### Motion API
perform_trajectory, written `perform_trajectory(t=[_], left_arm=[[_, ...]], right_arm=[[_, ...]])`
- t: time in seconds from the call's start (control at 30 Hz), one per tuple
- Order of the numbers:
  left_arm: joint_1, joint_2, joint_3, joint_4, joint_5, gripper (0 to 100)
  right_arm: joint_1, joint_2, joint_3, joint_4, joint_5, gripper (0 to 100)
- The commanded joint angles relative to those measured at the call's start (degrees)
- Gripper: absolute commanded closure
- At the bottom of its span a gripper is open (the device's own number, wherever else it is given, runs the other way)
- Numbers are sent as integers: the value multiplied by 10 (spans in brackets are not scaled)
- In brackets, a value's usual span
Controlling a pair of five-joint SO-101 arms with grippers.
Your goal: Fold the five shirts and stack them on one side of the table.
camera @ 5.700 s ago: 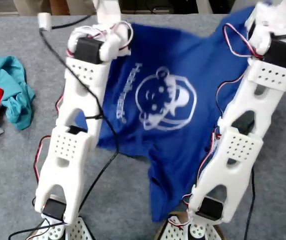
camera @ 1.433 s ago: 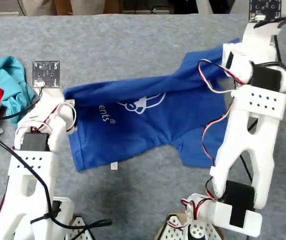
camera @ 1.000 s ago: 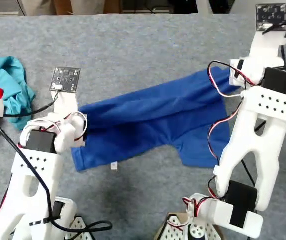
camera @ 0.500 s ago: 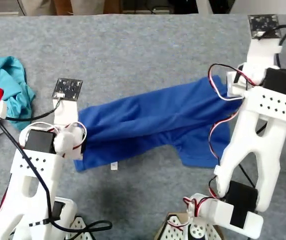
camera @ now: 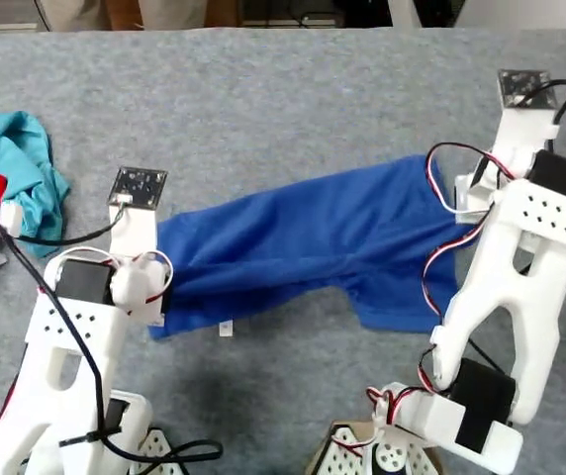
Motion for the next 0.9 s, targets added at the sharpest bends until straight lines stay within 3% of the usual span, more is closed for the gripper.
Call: perform_trajectory(t=[0.0, 0.23, 0.37, 0.87], left_arm=[[5, -7, 3, -6, -2, 980], [77, -7, 11, 3, -1, 980], [102, -7, 11, 1, -1, 980], [104, -7, 16, 3, -5, 980]], right_arm=[[9, -9, 14, 4, 5, 993], [21, -9, 61, 4, 7, 993], [49, -9, 79, 4, 56, 993], [74, -9, 126, 49, 120, 991]])
